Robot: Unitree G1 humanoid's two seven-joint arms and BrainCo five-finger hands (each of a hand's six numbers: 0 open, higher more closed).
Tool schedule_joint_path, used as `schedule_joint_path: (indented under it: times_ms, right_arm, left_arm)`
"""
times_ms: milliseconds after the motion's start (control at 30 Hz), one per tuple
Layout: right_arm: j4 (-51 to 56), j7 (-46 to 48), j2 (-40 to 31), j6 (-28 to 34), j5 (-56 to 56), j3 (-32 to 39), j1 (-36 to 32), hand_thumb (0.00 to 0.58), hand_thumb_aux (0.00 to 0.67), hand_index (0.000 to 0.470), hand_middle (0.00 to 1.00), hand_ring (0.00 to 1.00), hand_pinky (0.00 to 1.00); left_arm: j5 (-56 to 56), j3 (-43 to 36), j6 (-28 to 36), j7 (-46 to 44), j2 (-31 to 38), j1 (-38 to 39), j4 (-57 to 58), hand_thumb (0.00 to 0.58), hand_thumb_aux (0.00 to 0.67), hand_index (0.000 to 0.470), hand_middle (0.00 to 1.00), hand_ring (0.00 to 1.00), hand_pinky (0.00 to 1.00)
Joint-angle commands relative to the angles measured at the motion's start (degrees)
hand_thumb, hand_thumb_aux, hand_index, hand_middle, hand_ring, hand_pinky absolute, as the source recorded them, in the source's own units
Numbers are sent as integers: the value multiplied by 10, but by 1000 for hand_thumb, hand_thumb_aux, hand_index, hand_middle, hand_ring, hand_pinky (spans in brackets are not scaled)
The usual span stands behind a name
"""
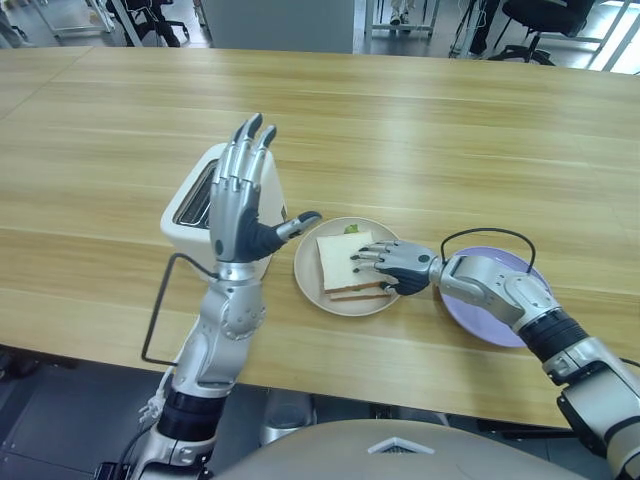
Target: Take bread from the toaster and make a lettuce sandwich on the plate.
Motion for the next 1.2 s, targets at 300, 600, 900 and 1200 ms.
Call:
schedule_joint_path:
  times_ms: [300, 600, 900, 1200]
  right_arm:
    - [0, -65, 20, -25, 73, -48, 13, 580, 670, 460, 1000, 1000, 1000]
    - [-5, -12, 5, -38, 107, -45, 15, 580, 670, 460, 1000, 1000, 1000]
    - [-6, 89, -22, -42, 111, -16, 39, 580, 670, 460, 1000, 1000, 1000]
    - [-138, 24, -3, -53, 258, -156, 57, 580, 670, 460, 1000, 1000, 1000]
  left_arm:
    - [-140, 62, -111, -73, 26, 54, 16, 580, 670, 460, 1000, 1000, 1000]
    - [-177, 65, -152, -152, 48, 67, 22, 580, 670, 460, 1000, 1000, 1000]
    - [-189, 83, -161, -180, 39, 82, 13, 580, 670, 460, 1000, 1000, 1000]
    - [-243, 118, -193, -238, 72, 119, -21, 580, 670, 460, 1000, 1000, 1000]
